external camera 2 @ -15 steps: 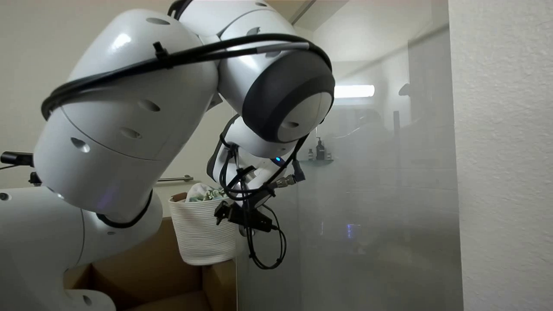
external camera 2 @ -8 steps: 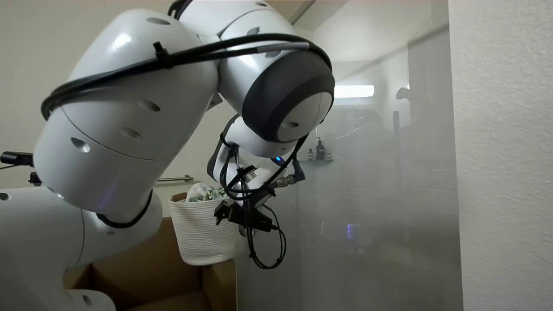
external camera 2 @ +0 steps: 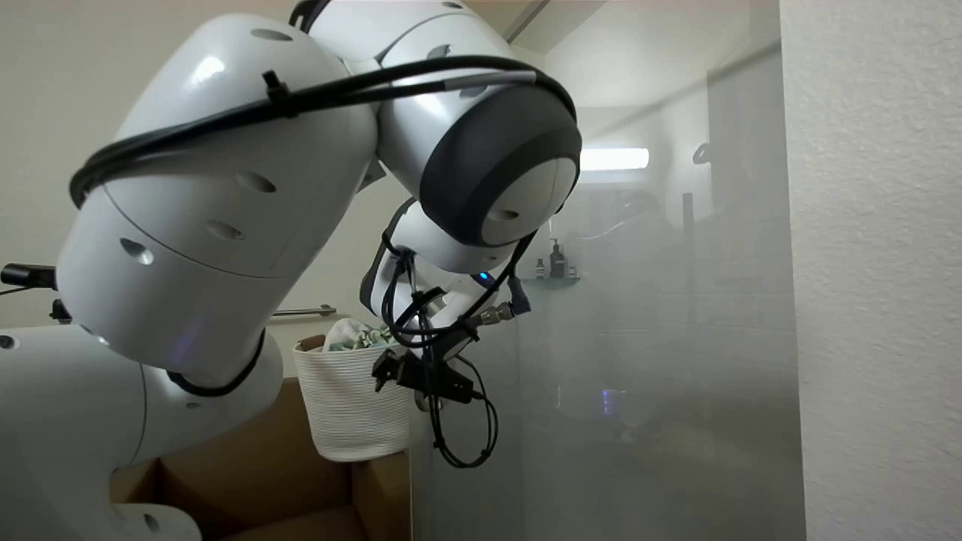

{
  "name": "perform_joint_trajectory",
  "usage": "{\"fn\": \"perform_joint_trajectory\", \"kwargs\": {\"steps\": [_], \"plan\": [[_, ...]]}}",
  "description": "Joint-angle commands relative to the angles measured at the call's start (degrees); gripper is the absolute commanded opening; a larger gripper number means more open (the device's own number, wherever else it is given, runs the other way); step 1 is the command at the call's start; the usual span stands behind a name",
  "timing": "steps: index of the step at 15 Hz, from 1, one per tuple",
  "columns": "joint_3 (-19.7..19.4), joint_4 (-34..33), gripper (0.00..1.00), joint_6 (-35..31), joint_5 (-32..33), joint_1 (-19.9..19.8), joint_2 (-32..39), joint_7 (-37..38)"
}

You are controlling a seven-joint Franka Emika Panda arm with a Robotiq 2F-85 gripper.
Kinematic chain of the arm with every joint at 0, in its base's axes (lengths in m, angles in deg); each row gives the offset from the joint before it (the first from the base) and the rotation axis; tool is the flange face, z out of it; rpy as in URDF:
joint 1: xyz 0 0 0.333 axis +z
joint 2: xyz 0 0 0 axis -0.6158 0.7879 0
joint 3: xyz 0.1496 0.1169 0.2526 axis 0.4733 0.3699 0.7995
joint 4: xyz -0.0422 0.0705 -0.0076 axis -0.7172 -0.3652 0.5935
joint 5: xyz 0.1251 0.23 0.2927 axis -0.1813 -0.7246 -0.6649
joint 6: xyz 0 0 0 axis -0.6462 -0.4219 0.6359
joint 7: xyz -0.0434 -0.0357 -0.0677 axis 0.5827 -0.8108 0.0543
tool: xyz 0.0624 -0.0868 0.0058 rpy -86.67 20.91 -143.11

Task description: Open the door

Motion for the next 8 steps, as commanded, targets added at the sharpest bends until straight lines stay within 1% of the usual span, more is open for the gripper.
{"fn": "perform_joint_trajectory", "kwargs": {"steps": [1, 6, 8], "plan": [[2.97, 1.94, 1.00, 2.71, -0.60, -1.45, -5.16, 6.39], [7.05, 1.94, 1.00, 2.14, -0.44, -3.93, -9.26, 8.94], [8.71, 2.46, 1.00, 1.92, -0.11, -5.84, -10.38, 9.62]]}}
